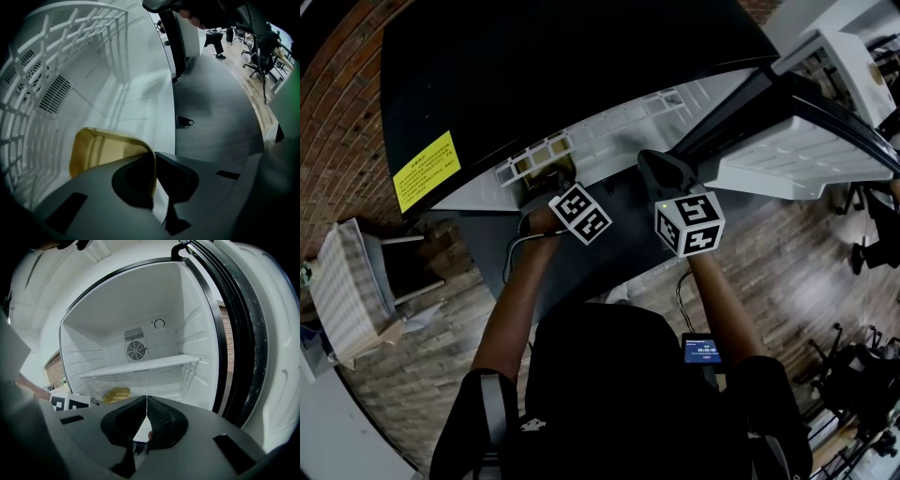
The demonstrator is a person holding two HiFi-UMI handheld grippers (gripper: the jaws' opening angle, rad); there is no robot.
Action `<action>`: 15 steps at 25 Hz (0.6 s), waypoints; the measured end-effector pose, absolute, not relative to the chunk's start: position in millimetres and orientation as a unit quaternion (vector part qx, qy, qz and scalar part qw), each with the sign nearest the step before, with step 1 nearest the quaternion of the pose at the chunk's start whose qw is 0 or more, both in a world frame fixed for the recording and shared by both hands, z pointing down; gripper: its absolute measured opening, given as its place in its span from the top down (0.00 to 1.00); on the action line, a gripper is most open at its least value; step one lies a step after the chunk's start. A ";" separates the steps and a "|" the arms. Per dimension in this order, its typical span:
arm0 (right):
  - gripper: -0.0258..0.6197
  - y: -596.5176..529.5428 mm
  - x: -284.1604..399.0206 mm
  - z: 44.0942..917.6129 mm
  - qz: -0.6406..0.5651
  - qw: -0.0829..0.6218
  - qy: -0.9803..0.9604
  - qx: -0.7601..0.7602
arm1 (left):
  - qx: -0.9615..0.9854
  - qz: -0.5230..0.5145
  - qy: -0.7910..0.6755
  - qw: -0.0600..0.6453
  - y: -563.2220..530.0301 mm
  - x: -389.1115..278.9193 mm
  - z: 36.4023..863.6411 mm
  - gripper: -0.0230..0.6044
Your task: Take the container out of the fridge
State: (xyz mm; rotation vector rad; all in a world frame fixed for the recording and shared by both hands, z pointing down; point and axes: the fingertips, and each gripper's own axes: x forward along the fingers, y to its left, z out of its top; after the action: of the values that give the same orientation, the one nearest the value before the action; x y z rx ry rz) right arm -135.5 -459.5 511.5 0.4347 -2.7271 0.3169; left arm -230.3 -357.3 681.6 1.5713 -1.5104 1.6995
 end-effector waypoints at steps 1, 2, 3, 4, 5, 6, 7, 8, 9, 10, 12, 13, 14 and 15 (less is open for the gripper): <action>0.90 -458.9 -135.3 511.1 0.112 0.180 -0.965 0.154 | 0.560 0.602 -0.537 0.188 -357.5 -229.7 680.6 0.93; 0.90 -458.2 -135.1 510.5 0.111 0.180 -0.965 0.154 | 0.563 0.600 -0.536 0.188 -357.5 -228.9 679.8 0.93; 0.90 -457.4 -134.8 509.8 0.110 0.180 -0.965 0.155 | 0.566 0.599 -0.535 0.189 -357.3 -228.0 679.1 0.93; 0.90 -456.6 -134.3 508.9 0.110 0.179 -0.965 0.155 | 0.568 0.598 -0.534 0.188 -357.0 -227.0 678.4 0.93; 0.90 -455.9 -133.6 507.8 0.109 0.179 -0.965 0.156 | 0.570 0.597 -0.532 0.188 -356.7 -226.0 677.8 0.93; 0.90 -455.1 -132.8 506.8 0.108 0.179 -0.965 0.157 | 0.573 0.597 -0.530 0.187 -356.2 -225.0 677.1 0.93; 0.90 -454.4 -131.9 505.8 0.108 0.178 -0.965 0.158 | 0.575 0.597 -0.528 0.185 -355.7 -223.8 676.3 0.93; 0.90 -453.7 -130.9 504.4 0.107 0.178 -0.965 0.159 | 0.578 0.597 -0.525 0.184 -355.2 -222.4 675.6 0.93; 0.90 -453.0 -129.9 502.8 0.105 0.177 -0.965 0.161 | 0.581 0.597 -0.522 0.182 -355.0 -220.9 674.7 0.93; 0.90 -452.0 -128.9 501.0 0.103 0.177 -0.965 0.163 | 0.584 0.596 -0.520 0.181 -354.8 -219.4 673.5 0.93; 0.90 -449.6 -127.2 497.2 0.099 0.176 -0.965 0.165 | 0.590 0.590 -0.520 0.182 -354.8 -216.5 670.1 0.93; 0.90 -448.4 -126.4 495.4 0.097 0.175 -0.966 0.166 | 0.593 0.586 -0.520 0.184 -354.7 -214.7 668.4 0.93; 0.90 -447.2 -125.7 493.5 0.094 0.175 -0.966 0.167 | 0.597 0.581 -0.520 0.186 -354.5 -212.6 666.9 0.93; 0.90 -446.1 -125.1 491.7 0.093 0.174 -0.966 0.169 | 0.601 0.577 -0.520 0.188 -354.2 -210.3 665.5 0.93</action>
State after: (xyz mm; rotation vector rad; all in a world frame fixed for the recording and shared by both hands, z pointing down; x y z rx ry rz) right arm -125.1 -446.1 491.7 0.4782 -2.7382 0.2623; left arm -210.3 -354.2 665.5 1.6912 -1.4619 1.6231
